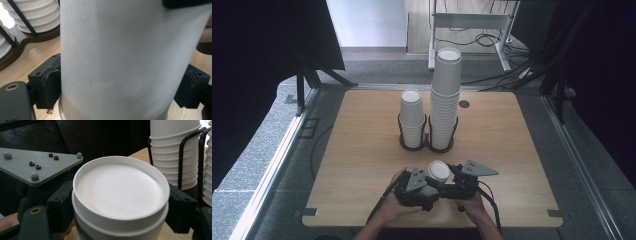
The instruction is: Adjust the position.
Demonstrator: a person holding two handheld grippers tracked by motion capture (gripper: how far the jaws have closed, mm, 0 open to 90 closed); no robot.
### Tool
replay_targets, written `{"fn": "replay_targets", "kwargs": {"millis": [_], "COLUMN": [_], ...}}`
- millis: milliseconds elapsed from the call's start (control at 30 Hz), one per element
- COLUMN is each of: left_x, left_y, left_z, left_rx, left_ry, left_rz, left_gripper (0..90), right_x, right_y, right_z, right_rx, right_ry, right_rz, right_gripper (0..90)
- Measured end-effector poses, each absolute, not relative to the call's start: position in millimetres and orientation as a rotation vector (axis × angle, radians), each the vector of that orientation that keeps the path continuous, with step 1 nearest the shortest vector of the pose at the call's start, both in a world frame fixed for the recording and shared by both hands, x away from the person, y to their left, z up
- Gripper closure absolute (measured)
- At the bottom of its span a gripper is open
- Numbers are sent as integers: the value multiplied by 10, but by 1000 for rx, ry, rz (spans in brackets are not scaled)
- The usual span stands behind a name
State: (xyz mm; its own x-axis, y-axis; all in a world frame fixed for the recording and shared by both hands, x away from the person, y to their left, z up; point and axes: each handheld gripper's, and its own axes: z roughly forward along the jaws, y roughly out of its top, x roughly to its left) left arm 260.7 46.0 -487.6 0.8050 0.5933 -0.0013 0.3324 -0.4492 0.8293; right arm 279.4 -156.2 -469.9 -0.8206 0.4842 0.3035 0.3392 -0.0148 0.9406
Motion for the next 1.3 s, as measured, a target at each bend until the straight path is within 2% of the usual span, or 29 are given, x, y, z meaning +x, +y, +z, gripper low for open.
{"fn": "replay_targets", "kwargs": {"millis": [600,900,1167,1300], "left_x": [2654,2723,2734,2744], "left_y": [527,663,701,686], "left_z": [-4853,-4807,-4800,-4814], "left_rx": [2071,2085,2148,2168], "left_ry": [719,762,762,755], "left_rz": [388,492,638,659], "left_gripper": [115,115,115,115], "right_x": [2774,2756,2800,2824], "right_y": [-1576,-1664,-1681,-1677], "right_z": [-4665,-4583,-4526,-4496], "right_rx": [875,850,790,771], "right_ry": [2093,2051,2183,2226], "right_rz": [1947,1944,1775,1717], "right_gripper": [182,174,166,166]}}
